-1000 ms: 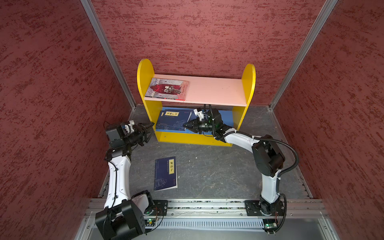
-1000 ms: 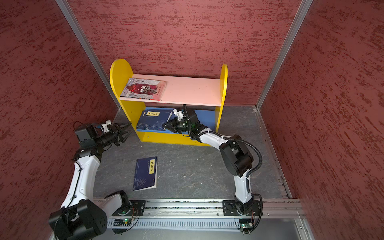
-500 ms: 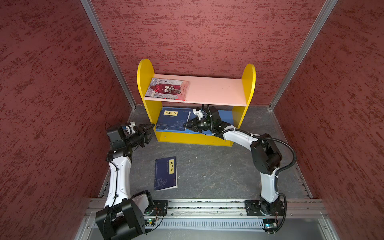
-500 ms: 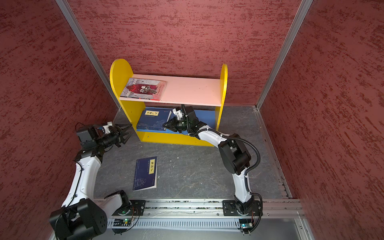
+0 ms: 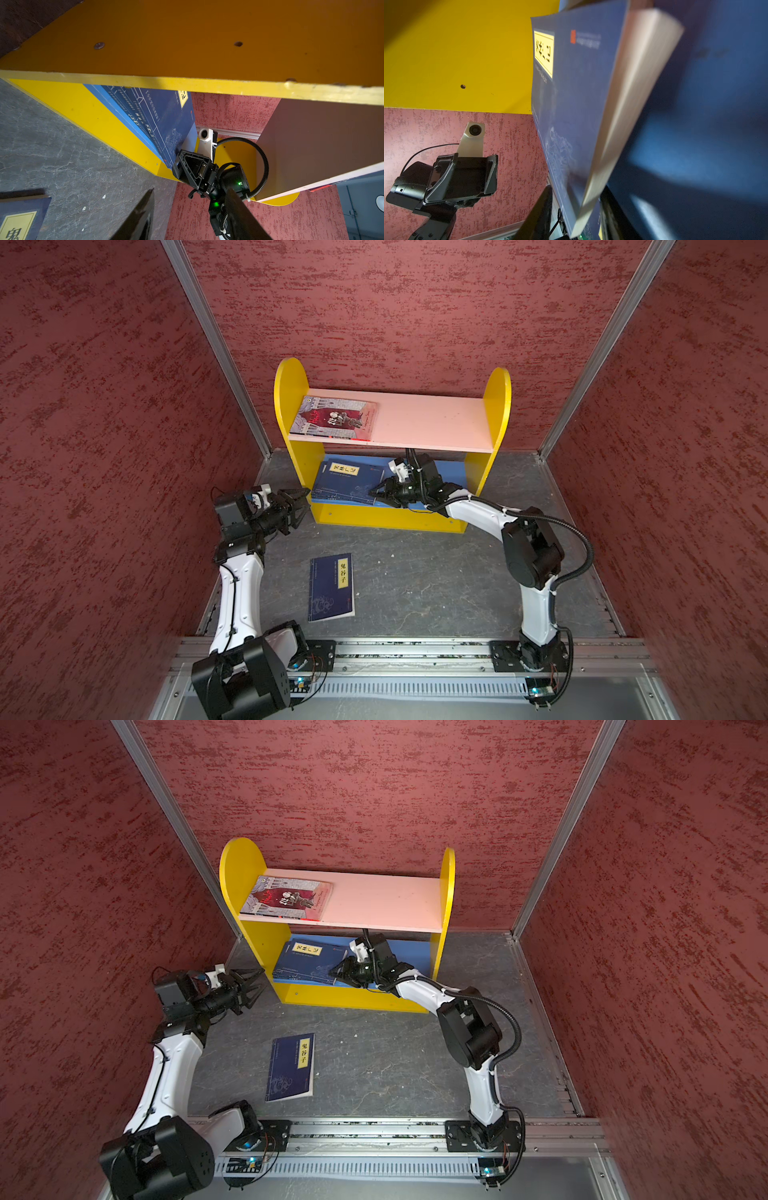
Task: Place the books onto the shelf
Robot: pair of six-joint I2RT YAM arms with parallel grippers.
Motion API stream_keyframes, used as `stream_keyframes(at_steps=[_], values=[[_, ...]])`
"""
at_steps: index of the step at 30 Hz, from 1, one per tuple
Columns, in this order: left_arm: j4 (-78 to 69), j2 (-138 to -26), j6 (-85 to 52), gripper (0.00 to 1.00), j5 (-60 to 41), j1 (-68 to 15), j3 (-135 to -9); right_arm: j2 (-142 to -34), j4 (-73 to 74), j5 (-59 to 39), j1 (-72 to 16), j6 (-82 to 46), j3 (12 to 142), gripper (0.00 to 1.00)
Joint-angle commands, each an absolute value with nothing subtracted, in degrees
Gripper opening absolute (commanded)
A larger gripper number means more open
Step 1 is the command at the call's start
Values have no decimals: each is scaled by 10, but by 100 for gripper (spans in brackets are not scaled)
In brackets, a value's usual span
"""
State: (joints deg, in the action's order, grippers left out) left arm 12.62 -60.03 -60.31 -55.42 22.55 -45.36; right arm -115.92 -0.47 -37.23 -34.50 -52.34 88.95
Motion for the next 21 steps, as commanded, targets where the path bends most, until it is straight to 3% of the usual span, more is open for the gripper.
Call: stream_keyframes(at_steps=[1,21], values=[[110,-604,-606,55,-561,229,-449,-1158,-45,-338,-341,-499,919,40],[106,-604,-610,56,-560,229,-443,-1136,-67,-305,-341,-474,918,27]])
